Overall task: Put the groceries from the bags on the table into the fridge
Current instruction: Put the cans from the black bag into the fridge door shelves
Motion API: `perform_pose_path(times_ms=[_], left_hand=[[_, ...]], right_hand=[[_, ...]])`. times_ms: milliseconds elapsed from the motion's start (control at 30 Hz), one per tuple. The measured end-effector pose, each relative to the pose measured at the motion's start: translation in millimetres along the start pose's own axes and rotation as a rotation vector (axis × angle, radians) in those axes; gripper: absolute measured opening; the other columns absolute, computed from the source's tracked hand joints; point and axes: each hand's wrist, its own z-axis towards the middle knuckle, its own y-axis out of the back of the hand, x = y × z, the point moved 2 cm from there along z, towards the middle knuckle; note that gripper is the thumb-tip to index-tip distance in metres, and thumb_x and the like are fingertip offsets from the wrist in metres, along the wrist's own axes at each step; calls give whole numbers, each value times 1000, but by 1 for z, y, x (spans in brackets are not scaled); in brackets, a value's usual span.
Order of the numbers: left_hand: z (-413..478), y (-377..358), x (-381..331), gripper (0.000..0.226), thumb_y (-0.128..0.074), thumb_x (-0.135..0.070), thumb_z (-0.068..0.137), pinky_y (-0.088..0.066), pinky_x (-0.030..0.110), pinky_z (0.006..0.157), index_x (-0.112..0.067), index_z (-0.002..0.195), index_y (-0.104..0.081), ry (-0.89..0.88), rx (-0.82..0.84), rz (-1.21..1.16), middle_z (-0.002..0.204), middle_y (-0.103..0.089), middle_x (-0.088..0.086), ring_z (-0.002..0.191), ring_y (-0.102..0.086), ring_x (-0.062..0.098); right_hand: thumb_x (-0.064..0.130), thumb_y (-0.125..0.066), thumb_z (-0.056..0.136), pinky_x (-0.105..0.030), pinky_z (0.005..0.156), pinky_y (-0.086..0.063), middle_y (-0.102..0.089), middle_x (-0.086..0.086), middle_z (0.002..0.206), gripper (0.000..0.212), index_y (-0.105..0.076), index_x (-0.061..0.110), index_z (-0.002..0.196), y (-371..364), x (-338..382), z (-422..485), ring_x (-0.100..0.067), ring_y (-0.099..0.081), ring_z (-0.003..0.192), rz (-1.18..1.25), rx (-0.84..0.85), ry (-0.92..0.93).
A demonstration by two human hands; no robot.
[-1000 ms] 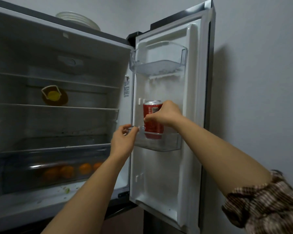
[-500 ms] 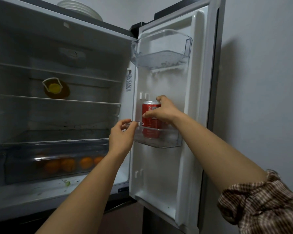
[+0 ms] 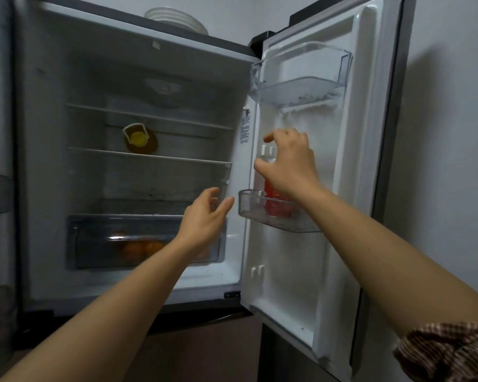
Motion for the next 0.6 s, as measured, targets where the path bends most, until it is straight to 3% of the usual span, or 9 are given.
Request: perform_pose_path(times_ms=[100,200,333,433,600], left_hand=[[-12,34,13,52,-49,-40,96,-47,34,93,-17,142,-39,20,-46,128,138,-50,8,121,-52,21],[-30,76,22,49,-49,-39,96,-45,31,91,-18,140,-42,27,-142,328,138,-51,6,120,-52,20],[-77,137,36,47,-48,-35,95,-45,39,94,-19,138,-42,30,-219,669,134,-53,5,119,-51,23],[-126,183,46,46,-47,-33,94,-45,41,91,-20,138,-40,29,-184,937,137,-48,4,123,-45,25],[-218,259,46,42,-47,-30,93,-45,40,89,-18,134,-44,138,-233,1101,136,-49,4,123,-44,26]], right_hand=[[18,-62,82,-37,91,-40,-59,-8,115,28,-61,11,109,-12,31,-11,-25,-48,111,79,-31,192],[16,-61,83,-38,95,-41,-58,-7,115,28,-60,11,110,-38,64,-30,-24,-48,112,167,81,271],[18,-61,83,-39,95,-41,-57,-5,120,33,-58,13,116,-78,112,-69,-23,-47,114,256,261,282],[25,-61,86,-38,96,-42,-57,-5,121,35,-55,15,120,-97,154,-104,-22,-47,114,334,395,291],[42,-55,91,-42,95,-41,-55,-5,123,44,-50,16,126,-99,242,-171,-25,-46,116,416,503,380]])
